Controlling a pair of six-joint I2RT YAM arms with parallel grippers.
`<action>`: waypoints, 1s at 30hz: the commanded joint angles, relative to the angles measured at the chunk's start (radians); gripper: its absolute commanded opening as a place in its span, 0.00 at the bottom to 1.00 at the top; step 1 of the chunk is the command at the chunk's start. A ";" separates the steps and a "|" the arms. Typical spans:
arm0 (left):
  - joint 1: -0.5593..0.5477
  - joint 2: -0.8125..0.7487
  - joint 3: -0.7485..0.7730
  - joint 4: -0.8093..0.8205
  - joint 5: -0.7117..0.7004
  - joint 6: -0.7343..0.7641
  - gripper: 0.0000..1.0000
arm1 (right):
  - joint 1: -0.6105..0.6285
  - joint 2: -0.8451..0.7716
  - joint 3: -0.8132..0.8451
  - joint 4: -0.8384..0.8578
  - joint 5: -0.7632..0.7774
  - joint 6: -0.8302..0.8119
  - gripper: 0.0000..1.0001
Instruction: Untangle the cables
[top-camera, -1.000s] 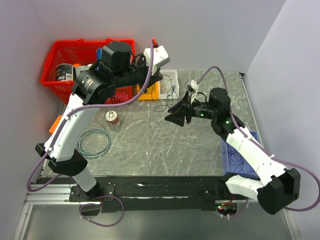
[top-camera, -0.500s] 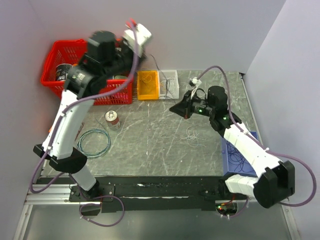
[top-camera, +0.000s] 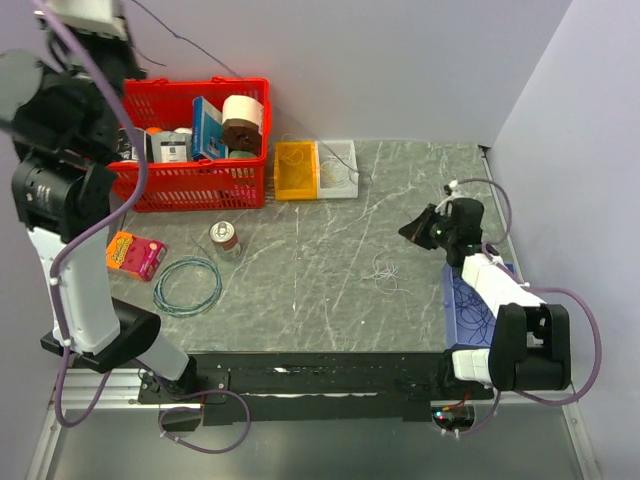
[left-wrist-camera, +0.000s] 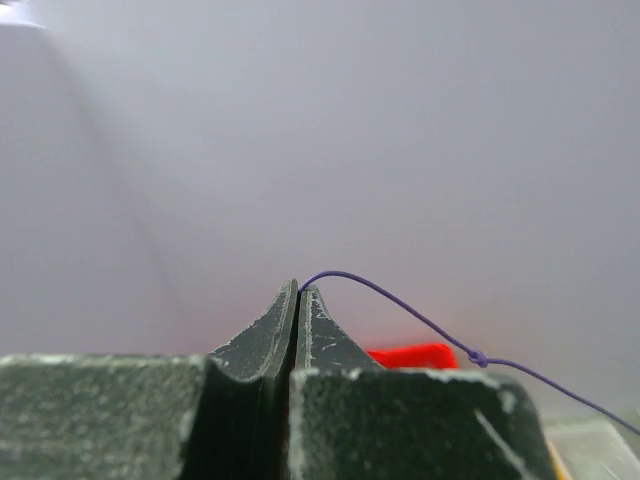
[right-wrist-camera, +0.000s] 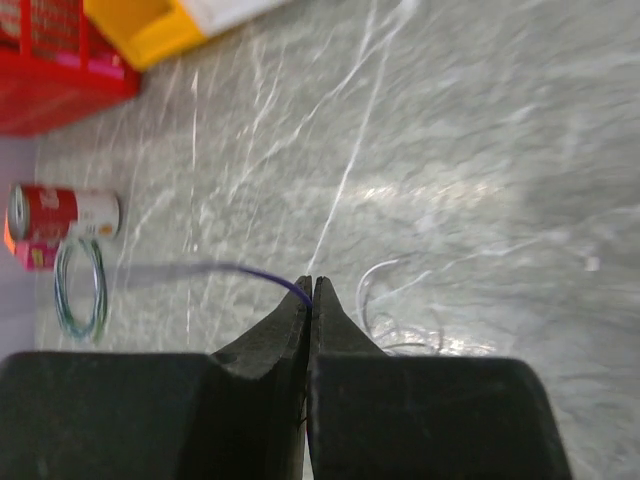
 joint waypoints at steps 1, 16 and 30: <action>0.023 -0.012 0.042 0.097 -0.163 0.093 0.01 | -0.059 -0.065 0.010 0.005 0.062 0.021 0.00; 0.020 -0.017 -0.087 -0.102 0.474 -0.086 0.01 | 0.022 -0.191 0.087 -0.044 -0.028 -0.273 1.00; -0.044 0.029 -0.065 -0.137 0.576 -0.104 0.01 | 0.530 -0.182 0.377 0.121 -0.145 -0.539 1.00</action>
